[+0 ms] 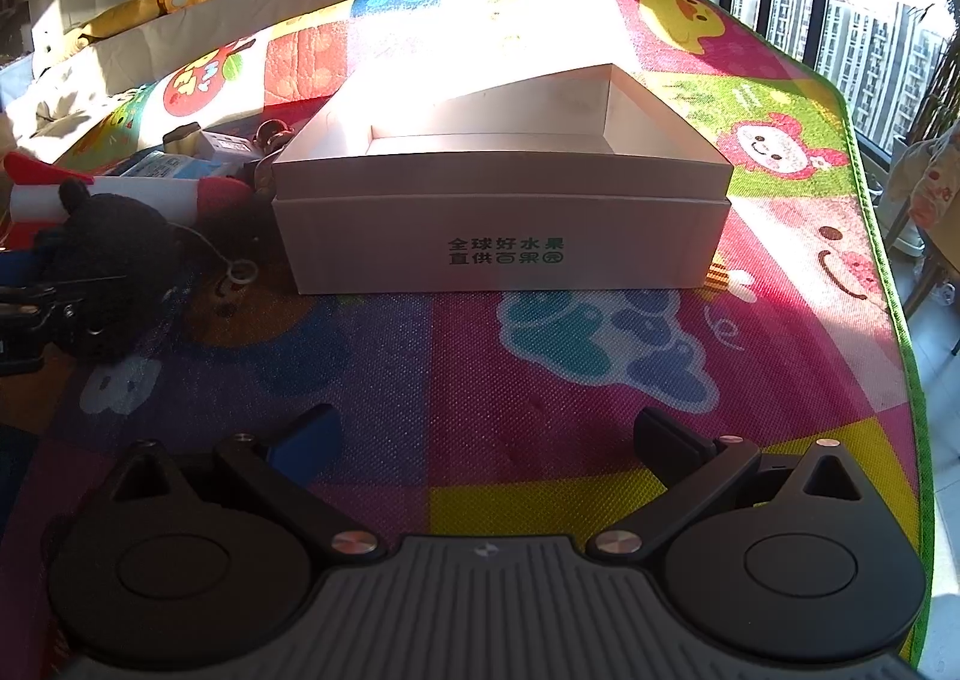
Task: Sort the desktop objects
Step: 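Grasp the white foam rocket with the right gripper while the left grasps the black plush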
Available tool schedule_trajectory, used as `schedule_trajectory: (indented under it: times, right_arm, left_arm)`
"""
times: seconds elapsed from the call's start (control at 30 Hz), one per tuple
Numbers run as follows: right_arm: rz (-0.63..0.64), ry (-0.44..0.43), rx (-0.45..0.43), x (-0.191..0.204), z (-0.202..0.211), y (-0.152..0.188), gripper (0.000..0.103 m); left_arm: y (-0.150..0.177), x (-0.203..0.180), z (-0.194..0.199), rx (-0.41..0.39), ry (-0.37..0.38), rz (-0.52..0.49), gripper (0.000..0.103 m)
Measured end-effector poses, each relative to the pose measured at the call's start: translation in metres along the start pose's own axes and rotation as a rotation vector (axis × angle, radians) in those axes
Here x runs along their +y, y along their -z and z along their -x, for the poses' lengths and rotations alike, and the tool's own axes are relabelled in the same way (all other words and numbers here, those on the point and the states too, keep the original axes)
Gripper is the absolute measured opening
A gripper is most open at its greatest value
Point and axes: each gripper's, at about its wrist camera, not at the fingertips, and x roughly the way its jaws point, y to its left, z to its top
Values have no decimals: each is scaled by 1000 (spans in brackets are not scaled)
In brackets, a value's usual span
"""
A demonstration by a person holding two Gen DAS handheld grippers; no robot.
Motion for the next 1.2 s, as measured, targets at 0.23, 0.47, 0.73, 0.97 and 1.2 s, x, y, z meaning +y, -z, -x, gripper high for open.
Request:
schedule_trajectory:
  times: [0.23,0.47,0.73,0.97,1.2]
  right_arm:
    - [140,-134,-43,30,10,-12,103]
    - [356,-265,-216,102,22,-53,83]
    - [584,-387,-174,184,-22,-82,46]
    - [424,-515,26,185,-76,-104,51]
    - [237,-614,63,132,-33,-88,31]
  left_arm:
    - [17,57,30,-41,-237,35,86]
    - [19,95,47,-59,-159,192,96]
    - [35,71,53,-57,7,145,102]
    - [36,50,42,-38,80,104,103]
    - [40,53,39,-20,71,153,103]
